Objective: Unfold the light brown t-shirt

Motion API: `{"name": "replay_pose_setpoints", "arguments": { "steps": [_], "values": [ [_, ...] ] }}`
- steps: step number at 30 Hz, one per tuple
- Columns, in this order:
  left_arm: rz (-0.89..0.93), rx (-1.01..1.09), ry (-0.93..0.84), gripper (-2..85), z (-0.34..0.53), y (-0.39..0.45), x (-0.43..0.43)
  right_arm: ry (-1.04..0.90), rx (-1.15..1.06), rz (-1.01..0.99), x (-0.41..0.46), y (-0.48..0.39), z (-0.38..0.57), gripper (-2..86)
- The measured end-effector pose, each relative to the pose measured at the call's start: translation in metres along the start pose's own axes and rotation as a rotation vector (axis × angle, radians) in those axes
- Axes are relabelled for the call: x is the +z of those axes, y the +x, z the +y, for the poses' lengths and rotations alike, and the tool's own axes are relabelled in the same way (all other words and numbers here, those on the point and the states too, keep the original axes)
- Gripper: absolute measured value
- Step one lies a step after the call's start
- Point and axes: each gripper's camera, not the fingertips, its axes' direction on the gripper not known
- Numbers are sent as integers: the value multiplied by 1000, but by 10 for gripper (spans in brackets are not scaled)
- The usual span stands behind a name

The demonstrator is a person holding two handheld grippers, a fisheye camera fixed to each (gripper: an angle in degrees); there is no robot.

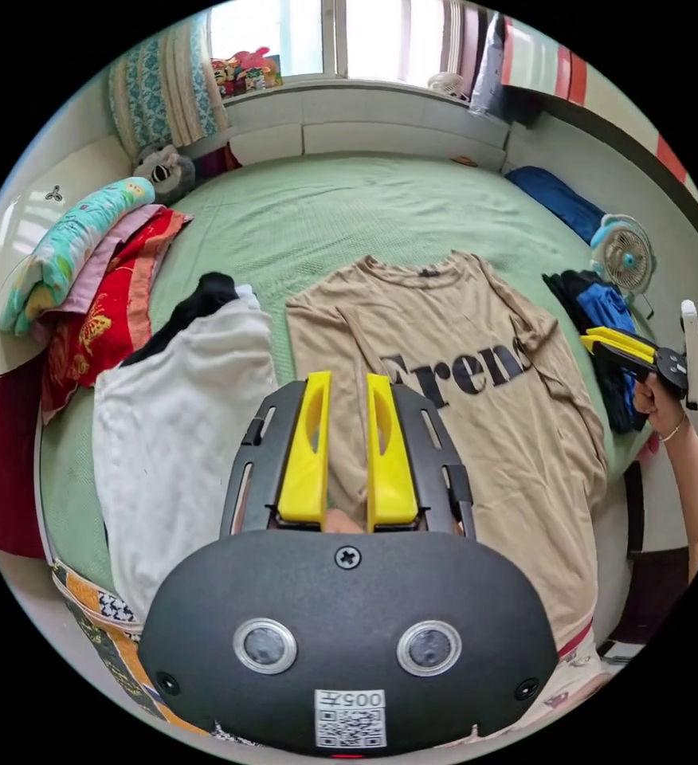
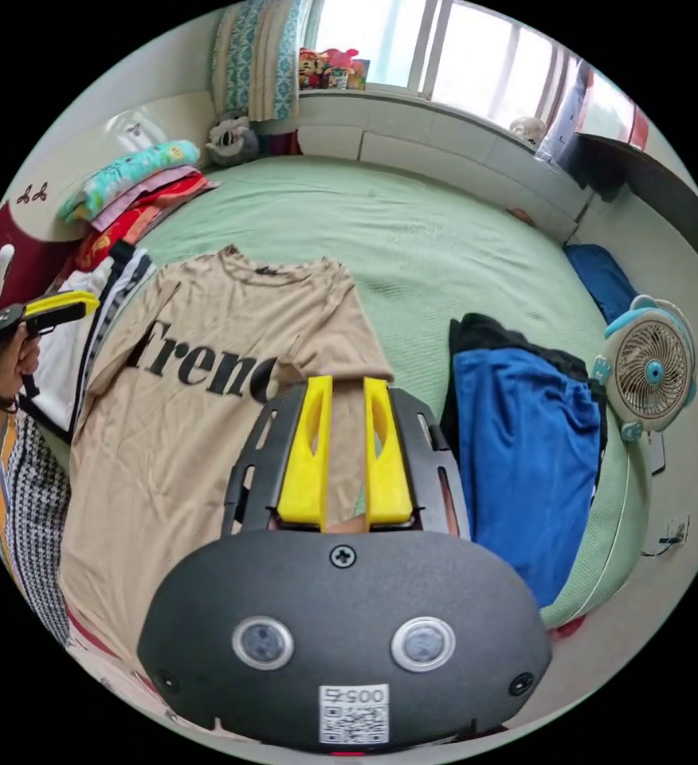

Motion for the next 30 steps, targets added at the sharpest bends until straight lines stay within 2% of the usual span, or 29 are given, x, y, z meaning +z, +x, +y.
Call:
{"name": "replay_pose_setpoints", "arguments": {
  "steps": [9, 16, 20, 22, 26, 30],
  "values": [
    [61, -38, -79, 81, 62, 28, 45, -53, -10, -70, 20, -43, 46, 85],
    [77, -78, -93, 67, 78, 27, 81, -7, 33, -68, 51, -51, 2, 73],
    [147, -167, -85, 67, 87, 21, 98, -73, -48, -31, 89, -57, -25, 59],
    [125, -155, -85, 67, 90, 25, 102, -68, -84, -21, 98, -56, -43, 29],
    [26, -114, -68, 66, 98, 42, 113, 10, 15, -24, 87, -33, -78, -4],
    [-15, -99, -72, 66, 103, 51, 121, -109, 99, 0, 104, -10, -106, 13]
  ]
}}
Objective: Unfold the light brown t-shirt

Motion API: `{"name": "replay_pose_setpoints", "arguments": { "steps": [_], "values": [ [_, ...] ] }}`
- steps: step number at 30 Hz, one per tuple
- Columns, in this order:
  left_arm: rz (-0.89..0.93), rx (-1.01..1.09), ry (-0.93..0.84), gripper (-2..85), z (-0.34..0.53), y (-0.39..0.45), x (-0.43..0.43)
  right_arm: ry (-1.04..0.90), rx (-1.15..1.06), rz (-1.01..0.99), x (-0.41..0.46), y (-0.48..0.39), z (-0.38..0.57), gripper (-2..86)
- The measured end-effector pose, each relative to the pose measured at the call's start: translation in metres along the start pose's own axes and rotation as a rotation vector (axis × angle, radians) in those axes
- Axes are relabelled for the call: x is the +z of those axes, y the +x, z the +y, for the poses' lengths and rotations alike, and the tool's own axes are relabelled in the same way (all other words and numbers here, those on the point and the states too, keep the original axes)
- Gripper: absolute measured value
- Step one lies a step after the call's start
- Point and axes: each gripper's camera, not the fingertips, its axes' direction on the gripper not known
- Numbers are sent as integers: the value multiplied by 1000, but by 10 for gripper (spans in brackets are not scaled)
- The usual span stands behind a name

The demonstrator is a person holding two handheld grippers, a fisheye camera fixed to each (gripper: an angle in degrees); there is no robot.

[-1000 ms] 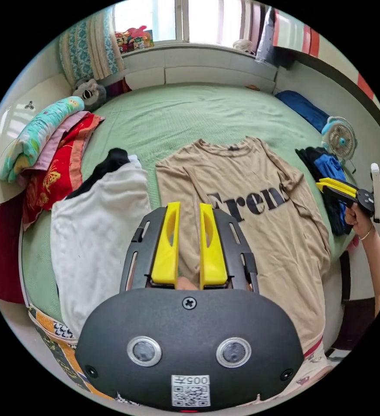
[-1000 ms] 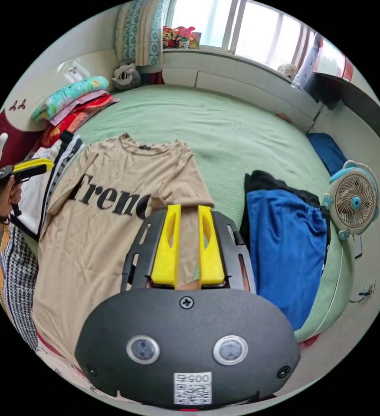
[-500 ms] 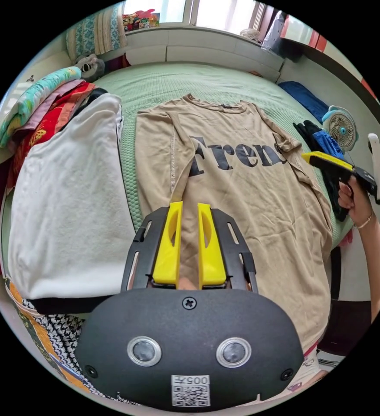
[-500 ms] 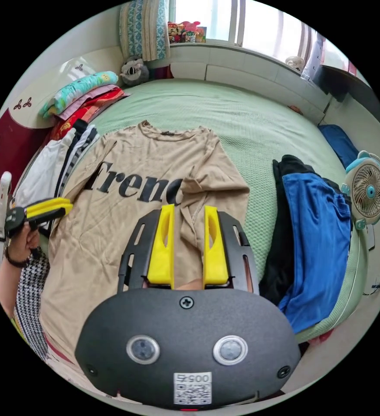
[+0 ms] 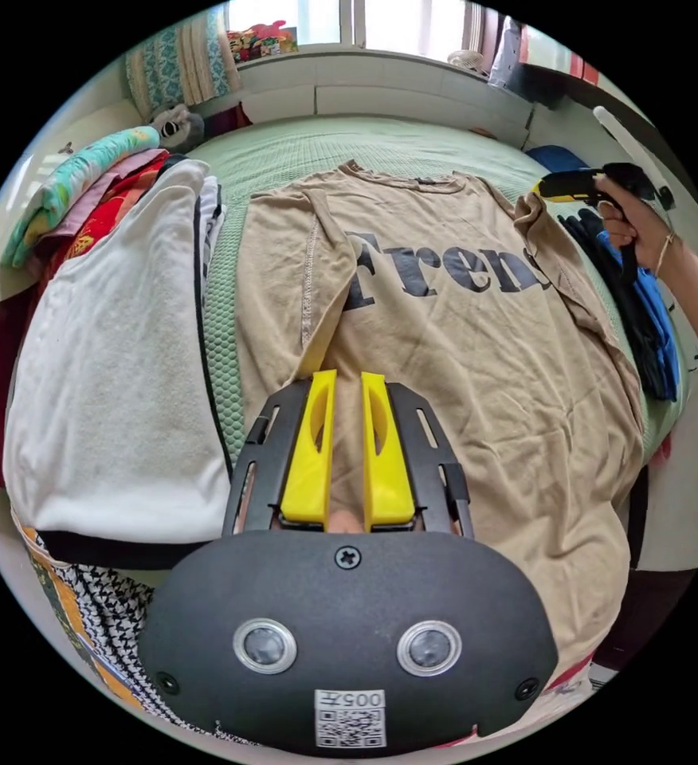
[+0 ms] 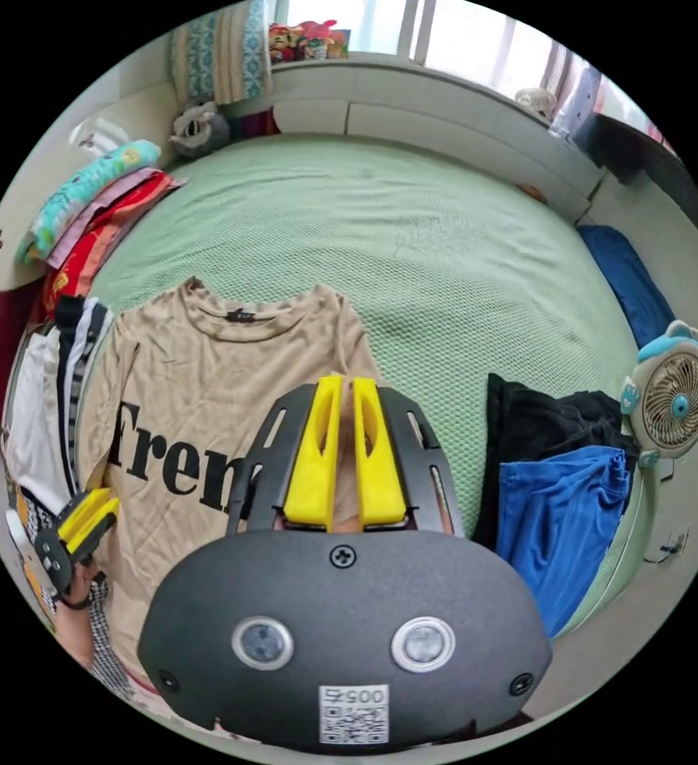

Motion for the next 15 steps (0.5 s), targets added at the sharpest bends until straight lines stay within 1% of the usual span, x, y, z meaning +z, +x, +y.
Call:
{"name": "replay_pose_setpoints", "arguments": {
  "steps": [2, 3, 5, 10, 15],
  "values": [
    [22, -8, -5, 66, 2, -2, 3, 35, 35, 1, -9, 5, 3, 32],
    [31, -3, -9, 66, 3, -3, 5, 86, 38, -21, -19, 6, 10, 39],
    [31, 3, -18, 66, 4, -2, 8, 140, 11, -58, -34, 6, 25, 59],
    [-1, 23, -42, 66, 7, 6, 14, 110, -101, -68, -50, -3, 86, 111],
    [-26, 33, -31, 66, 15, 13, 21, 58, -151, -43, -28, -24, 145, 131]
  ]
}}
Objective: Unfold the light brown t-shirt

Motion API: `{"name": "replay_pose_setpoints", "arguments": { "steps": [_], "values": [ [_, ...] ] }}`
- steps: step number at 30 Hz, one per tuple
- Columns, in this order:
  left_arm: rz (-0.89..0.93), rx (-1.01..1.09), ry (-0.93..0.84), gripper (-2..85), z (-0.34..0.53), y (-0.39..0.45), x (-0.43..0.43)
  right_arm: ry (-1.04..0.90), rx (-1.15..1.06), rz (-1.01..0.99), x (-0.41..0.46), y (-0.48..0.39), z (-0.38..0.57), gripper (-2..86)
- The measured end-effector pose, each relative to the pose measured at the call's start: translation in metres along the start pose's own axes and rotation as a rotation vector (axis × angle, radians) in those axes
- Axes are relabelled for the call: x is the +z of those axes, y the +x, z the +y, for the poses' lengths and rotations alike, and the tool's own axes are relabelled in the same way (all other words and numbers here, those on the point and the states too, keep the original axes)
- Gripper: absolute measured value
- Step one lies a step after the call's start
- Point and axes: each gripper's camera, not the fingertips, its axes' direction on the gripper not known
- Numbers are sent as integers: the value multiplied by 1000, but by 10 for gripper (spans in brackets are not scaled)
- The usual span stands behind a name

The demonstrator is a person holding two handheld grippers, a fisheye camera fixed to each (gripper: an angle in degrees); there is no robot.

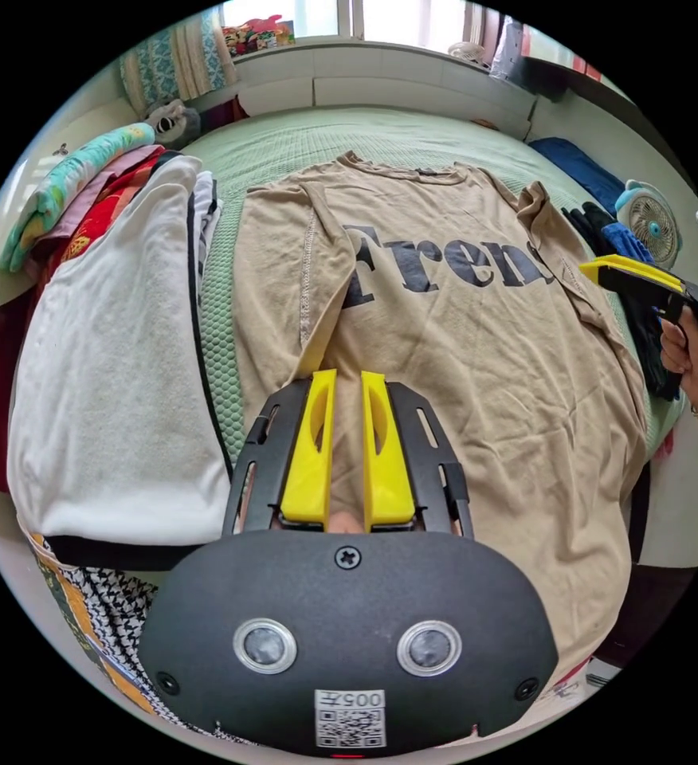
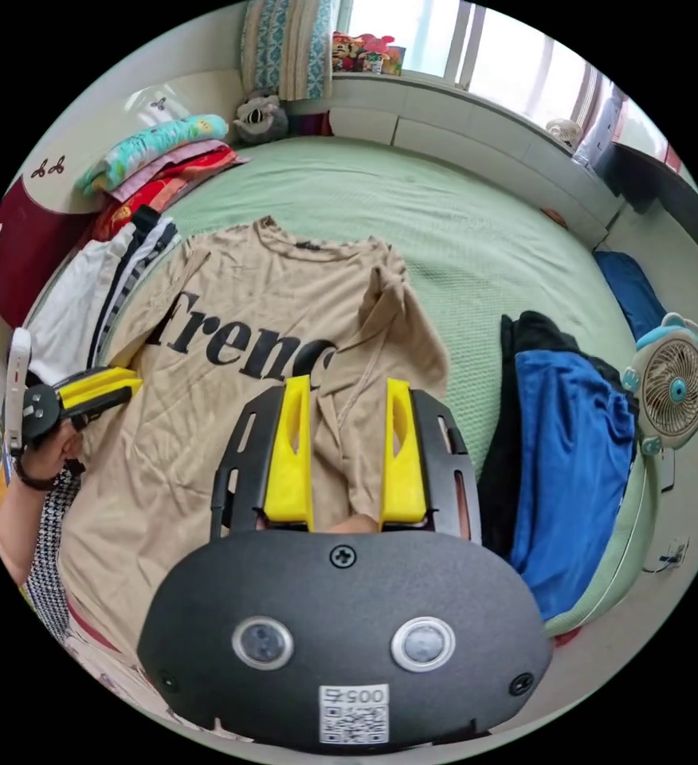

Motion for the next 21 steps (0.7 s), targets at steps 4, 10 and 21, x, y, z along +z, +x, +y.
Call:
{"name": "replay_pose_setpoints", "arguments": {
  "steps": [4, 10, 21],
  "values": [
    [-12, -4, -1, 66, 4, 4, 3, 49, 45, -24, 6, -15, 8, 136],
    [-5, -10, -6, 66, 9, 6, 8, 51, 175, 74, 26, -3, 3, 93],
    [-1, -17, -10, 66, 18, 10, 14, -7, 61, 105, 48, 0, 18, 32]
  ]
}}
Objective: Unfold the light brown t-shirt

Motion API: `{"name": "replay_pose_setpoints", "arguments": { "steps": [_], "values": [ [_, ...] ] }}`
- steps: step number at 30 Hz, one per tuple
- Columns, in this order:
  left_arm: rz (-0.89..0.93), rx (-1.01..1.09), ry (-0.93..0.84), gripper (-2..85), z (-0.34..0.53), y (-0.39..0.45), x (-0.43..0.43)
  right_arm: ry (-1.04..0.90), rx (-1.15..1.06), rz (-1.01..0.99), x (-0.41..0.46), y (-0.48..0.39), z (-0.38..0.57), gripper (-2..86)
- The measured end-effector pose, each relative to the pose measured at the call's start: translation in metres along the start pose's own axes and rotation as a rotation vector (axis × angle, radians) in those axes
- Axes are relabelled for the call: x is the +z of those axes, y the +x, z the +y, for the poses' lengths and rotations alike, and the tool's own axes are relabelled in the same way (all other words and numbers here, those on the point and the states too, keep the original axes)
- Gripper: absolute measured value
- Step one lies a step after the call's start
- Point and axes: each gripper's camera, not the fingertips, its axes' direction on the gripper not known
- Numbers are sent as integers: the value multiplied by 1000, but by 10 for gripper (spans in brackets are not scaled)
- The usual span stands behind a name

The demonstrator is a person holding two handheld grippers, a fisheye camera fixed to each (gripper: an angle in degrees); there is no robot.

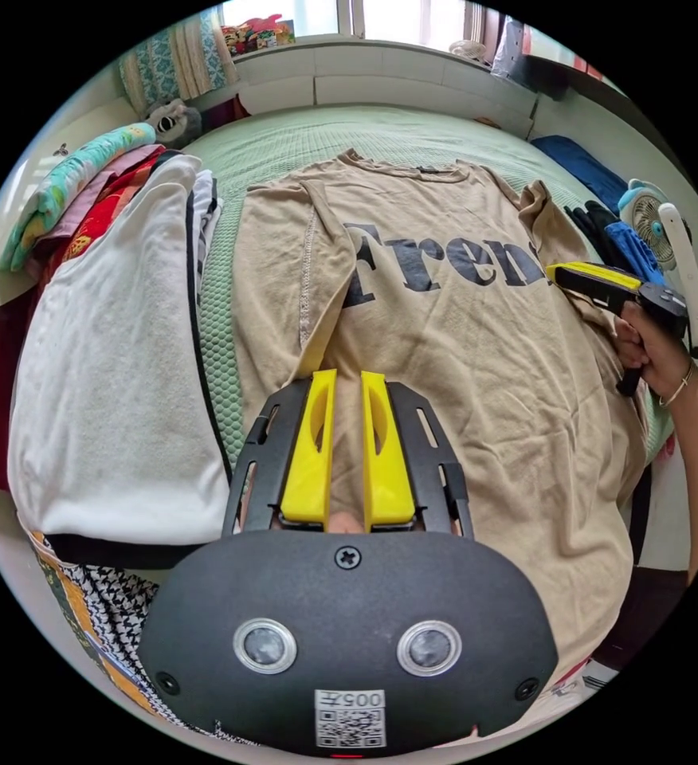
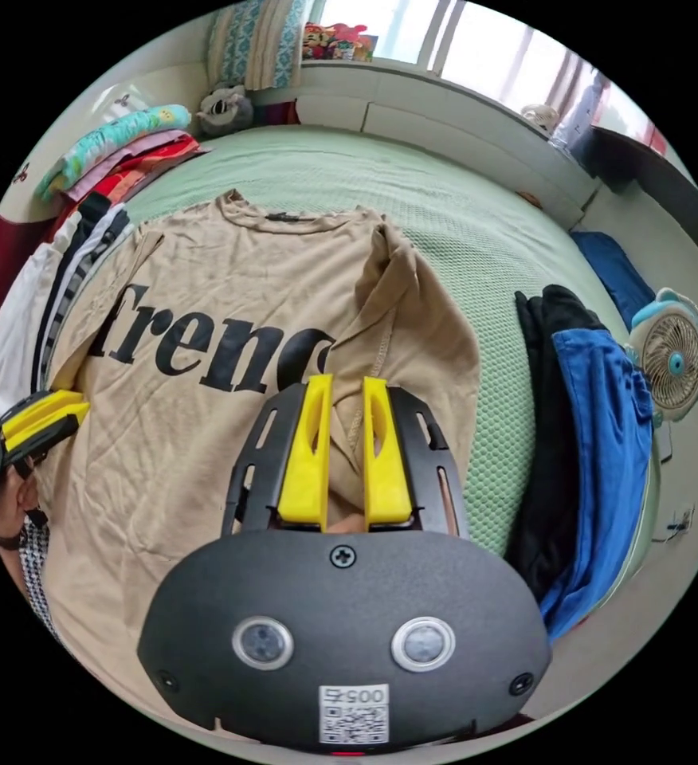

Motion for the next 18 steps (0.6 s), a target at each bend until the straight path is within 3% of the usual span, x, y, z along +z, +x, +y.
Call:
{"name": "replay_pose_setpoints", "arguments": {
  "steps": [9, 18],
  "values": [
    [0, -1, -5, 66, 6, 3, 1, 35, 68, -82, -34, 44, 9, -13],
    [1, -9, -7, 65, 11, 5, 0, 125, 439, -38, -99, 181, 51, -15]
  ]
}}
